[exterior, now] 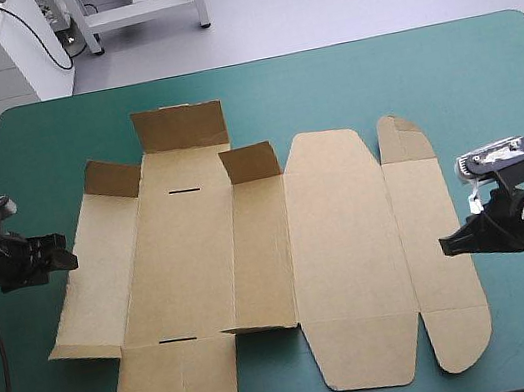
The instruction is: Fold the box
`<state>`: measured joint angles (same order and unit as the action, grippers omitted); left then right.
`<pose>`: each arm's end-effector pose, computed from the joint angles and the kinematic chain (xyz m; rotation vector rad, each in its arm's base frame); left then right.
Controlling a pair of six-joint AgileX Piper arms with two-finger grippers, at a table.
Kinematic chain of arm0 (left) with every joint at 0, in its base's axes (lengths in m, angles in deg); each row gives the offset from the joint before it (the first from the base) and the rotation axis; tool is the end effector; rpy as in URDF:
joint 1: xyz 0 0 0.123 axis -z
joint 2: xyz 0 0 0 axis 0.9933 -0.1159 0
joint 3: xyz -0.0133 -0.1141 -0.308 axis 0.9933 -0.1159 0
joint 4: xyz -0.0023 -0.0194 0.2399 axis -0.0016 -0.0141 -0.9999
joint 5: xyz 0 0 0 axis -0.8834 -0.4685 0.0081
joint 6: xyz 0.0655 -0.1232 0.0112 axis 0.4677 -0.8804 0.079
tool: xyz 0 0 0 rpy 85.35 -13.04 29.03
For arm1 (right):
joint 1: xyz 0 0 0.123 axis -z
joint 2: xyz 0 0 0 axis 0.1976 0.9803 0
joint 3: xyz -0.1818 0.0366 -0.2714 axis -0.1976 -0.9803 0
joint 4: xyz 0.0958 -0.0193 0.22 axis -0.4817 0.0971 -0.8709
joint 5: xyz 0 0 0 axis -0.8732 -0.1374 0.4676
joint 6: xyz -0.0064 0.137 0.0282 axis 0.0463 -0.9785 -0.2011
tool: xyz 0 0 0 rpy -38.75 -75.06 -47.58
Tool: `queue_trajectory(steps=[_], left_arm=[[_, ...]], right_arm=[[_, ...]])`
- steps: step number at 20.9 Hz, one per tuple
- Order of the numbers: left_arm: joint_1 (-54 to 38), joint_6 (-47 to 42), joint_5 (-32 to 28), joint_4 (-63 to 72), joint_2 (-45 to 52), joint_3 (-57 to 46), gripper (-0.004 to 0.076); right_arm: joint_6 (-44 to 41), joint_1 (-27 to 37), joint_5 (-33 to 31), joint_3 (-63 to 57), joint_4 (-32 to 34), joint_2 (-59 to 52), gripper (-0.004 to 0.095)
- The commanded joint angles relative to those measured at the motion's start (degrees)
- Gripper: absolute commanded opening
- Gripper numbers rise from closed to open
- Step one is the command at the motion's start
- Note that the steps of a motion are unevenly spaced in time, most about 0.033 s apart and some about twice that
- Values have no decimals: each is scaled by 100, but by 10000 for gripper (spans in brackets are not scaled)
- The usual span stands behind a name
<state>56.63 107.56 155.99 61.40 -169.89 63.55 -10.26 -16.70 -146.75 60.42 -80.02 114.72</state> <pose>0.3001 0.0846 0.2714 -0.1070 2.8340 -0.5234 0.1470 0.0304 0.3421 -0.2695 2.4880 0.1534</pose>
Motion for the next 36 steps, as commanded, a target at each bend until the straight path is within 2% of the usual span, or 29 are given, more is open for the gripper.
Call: queue_trajectory(steps=[1,12,15,17,18,19,20,21,22,27,30,34,36], left_arm=[[58,-409,357,114,138,76,516],[859,-282,438,555,-652,-190,514],[903,-292,447,622,-641,-121,482],[903,-302,447,640,-613,-106,411],[892,-302,447,640,-592,-84,323],[892,-302,447,653,-592,-75,267],[892,-302,447,696,-592,-75,145],[892,-302,447,696,-592,-75,93],[892,-291,447,696,-592,-50,-6],[916,-97,450,597,-429,136,-6],[1388,-49,450,-246,-381,503,-8],[2890,-23,439,-1934,-343,1659,-8],[3963,349,404,-3079,-381,2435,-8]], right_arm=[[114,54,248,147,1,-58,-21],[127,54,219,147,1,-58,-20],[127,54,209,147,26,-58,-20],[127,54,197,147,24,-58,-19],[127,54,186,147,24,-58,-19],[127,54,197,147,24,-47,-19],[127,54,197,147,41,-37,-19],[127,54,197,147,67,-37,-19],[127,54,187,147,67,-37,-19],[127,54,187,147,116,-37,-19],[127,54,197,147,129,-37,-19],[127,54,114,147,129,-37,-19],[192,54,40,147,129,-25,-20]])
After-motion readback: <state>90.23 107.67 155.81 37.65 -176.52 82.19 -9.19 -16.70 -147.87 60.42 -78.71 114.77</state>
